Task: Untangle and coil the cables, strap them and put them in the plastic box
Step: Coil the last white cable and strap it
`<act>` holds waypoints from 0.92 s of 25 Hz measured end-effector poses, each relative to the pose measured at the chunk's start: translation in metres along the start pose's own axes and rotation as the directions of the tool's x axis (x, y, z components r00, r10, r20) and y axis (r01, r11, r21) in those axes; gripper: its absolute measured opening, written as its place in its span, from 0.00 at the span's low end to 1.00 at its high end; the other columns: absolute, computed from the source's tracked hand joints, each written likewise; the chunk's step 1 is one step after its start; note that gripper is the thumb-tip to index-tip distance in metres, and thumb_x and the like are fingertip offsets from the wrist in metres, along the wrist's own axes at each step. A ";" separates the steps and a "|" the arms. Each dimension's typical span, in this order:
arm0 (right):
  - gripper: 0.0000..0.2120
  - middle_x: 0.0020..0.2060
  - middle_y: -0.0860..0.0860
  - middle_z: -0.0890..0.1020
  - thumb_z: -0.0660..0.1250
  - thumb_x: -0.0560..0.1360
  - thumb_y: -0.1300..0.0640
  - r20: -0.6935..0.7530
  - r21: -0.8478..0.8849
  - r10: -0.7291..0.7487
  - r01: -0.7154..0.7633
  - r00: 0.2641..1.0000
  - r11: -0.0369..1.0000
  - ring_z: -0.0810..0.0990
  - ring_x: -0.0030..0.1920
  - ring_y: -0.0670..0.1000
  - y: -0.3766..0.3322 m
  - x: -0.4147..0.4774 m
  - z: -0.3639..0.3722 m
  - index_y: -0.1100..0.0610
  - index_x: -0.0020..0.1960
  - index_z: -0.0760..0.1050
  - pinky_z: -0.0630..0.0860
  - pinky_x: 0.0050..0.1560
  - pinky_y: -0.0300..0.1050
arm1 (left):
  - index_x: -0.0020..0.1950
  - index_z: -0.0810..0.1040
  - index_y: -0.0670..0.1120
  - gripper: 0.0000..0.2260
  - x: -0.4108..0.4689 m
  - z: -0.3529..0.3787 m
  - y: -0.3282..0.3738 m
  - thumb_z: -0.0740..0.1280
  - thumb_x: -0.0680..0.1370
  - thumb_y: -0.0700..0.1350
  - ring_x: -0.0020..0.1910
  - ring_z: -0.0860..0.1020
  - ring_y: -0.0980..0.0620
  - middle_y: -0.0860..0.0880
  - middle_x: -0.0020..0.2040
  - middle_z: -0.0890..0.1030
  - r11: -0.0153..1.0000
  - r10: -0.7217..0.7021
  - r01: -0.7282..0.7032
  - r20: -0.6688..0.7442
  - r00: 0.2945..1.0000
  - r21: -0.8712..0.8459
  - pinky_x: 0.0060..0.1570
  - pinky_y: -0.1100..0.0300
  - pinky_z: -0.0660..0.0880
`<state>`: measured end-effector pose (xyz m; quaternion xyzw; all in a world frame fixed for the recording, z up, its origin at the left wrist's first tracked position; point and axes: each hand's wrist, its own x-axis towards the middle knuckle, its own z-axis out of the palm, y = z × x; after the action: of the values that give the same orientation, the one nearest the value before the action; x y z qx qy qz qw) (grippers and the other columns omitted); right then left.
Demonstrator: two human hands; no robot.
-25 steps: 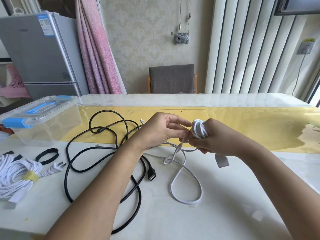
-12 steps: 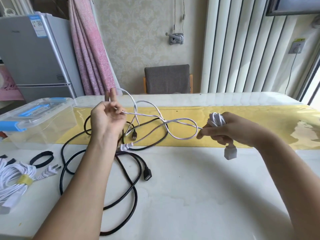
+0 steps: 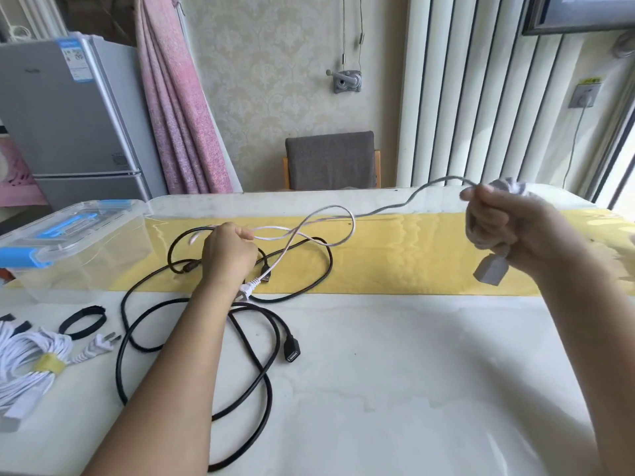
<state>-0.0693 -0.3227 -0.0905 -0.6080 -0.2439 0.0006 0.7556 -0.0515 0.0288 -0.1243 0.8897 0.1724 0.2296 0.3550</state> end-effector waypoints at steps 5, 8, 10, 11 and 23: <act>0.08 0.24 0.52 0.66 0.71 0.69 0.55 0.130 -0.522 0.298 -0.190 0.946 0.832 0.60 0.26 0.51 -0.006 -0.008 0.029 0.60 0.40 0.83 0.59 0.25 0.39 | 0.46 0.73 0.48 0.07 -0.043 0.008 0.044 0.60 0.72 0.39 0.48 0.75 0.51 0.50 0.47 0.77 0.816 0.463 -0.470 -0.106 0.880 -0.337 0.47 0.69 0.68; 0.06 0.24 0.52 0.68 0.72 0.71 0.57 0.256 -0.505 0.351 -0.185 0.901 0.843 0.62 0.24 0.50 -0.002 -0.007 0.049 0.57 0.36 0.82 0.58 0.26 0.39 | 0.55 0.74 0.53 0.12 -0.082 0.029 0.061 0.60 0.73 0.43 0.60 0.73 0.60 0.56 0.56 0.77 0.679 0.698 -0.444 0.328 0.637 -0.584 0.62 0.66 0.67; 0.10 0.23 0.51 0.68 0.72 0.71 0.57 0.254 -0.385 0.303 -0.192 0.918 0.903 0.60 0.24 0.50 0.007 -0.003 0.055 0.59 0.33 0.78 0.57 0.27 0.43 | 0.48 0.74 0.53 0.04 -0.093 0.040 0.061 0.61 0.76 0.49 0.52 0.76 0.59 0.57 0.48 0.79 0.699 0.702 -0.409 0.456 0.548 -0.586 0.57 0.58 0.71; 0.10 0.22 0.50 0.68 0.72 0.71 0.57 0.232 -0.324 0.290 -0.207 0.929 0.923 0.59 0.24 0.50 0.011 -0.001 0.056 0.60 0.33 0.76 0.56 0.28 0.44 | 0.43 0.74 0.51 0.06 -0.091 0.041 0.061 0.61 0.77 0.51 0.44 0.77 0.58 0.55 0.41 0.79 0.716 0.676 -0.347 0.476 0.562 -0.606 0.50 0.55 0.73; 0.13 0.19 0.55 0.72 0.67 0.75 0.55 0.789 0.158 0.177 -0.472 0.589 0.867 0.73 0.21 0.41 0.036 -0.003 0.100 0.62 0.35 0.76 0.71 0.28 0.32 | 0.28 0.78 0.50 0.21 -0.062 0.020 0.058 0.74 0.58 0.67 0.21 0.57 0.58 0.55 0.22 0.63 0.551 0.555 -0.031 0.339 0.760 -0.834 0.22 0.68 0.56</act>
<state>-0.0986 -0.2225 -0.1102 -0.4411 -0.4123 0.4360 0.6673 -0.0843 -0.0519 -0.1135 0.6799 -0.2212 0.0635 0.6963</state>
